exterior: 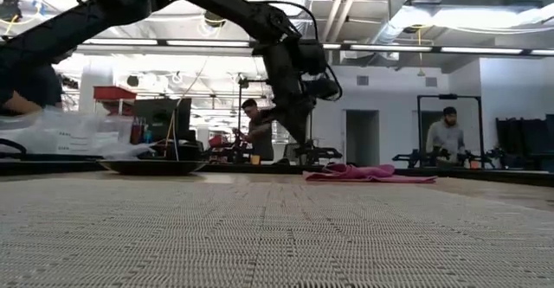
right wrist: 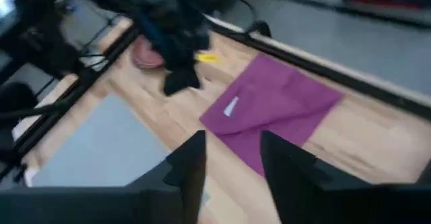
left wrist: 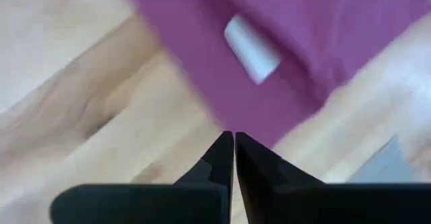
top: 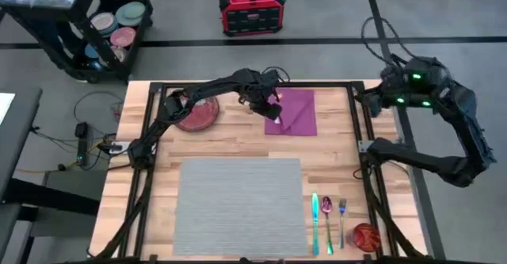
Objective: Set table place
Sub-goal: Fold the pink table towel
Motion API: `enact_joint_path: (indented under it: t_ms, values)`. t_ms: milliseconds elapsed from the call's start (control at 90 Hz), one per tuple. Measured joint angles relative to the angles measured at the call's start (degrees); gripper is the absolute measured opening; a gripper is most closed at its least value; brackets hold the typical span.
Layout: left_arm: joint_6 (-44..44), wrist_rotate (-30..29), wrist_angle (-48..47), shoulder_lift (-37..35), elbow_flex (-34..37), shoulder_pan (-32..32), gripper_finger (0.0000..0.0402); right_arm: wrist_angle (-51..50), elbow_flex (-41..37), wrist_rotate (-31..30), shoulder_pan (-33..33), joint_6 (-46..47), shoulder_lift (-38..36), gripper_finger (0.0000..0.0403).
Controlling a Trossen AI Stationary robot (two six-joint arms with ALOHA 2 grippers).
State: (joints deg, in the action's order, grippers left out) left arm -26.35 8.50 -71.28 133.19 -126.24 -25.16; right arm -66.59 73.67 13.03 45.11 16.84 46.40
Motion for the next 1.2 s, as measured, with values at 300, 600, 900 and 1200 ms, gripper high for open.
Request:
enact_joint_path:
  t_ms: [300, 600, 900, 1200]
  values:
    - [12.34, -10.89, -8.71, -15.37, -1.19, -3.10, 0.0000, 31.95, -9.07, 5.22, -9.20, -0.17, 21.84, 0.0001]
    - [20.32, -17.57, -9.04, -25.13, -1.19, -4.33, 0.0000, 41.48, -7.04, 8.47, -8.28, -0.13, 45.74, 0.0000]
    - [26.10, -17.98, -12.13, -26.41, -1.13, -4.79, 0.0000, 43.03, -3.02, 13.05, -4.12, 2.66, 57.31, 0.0000]
    - [27.93, -17.82, -12.13, -26.41, -1.13, -5.68, 0.0000, 19.30, 16.87, -1.38, -4.97, -7.40, 68.34, 0.0000]
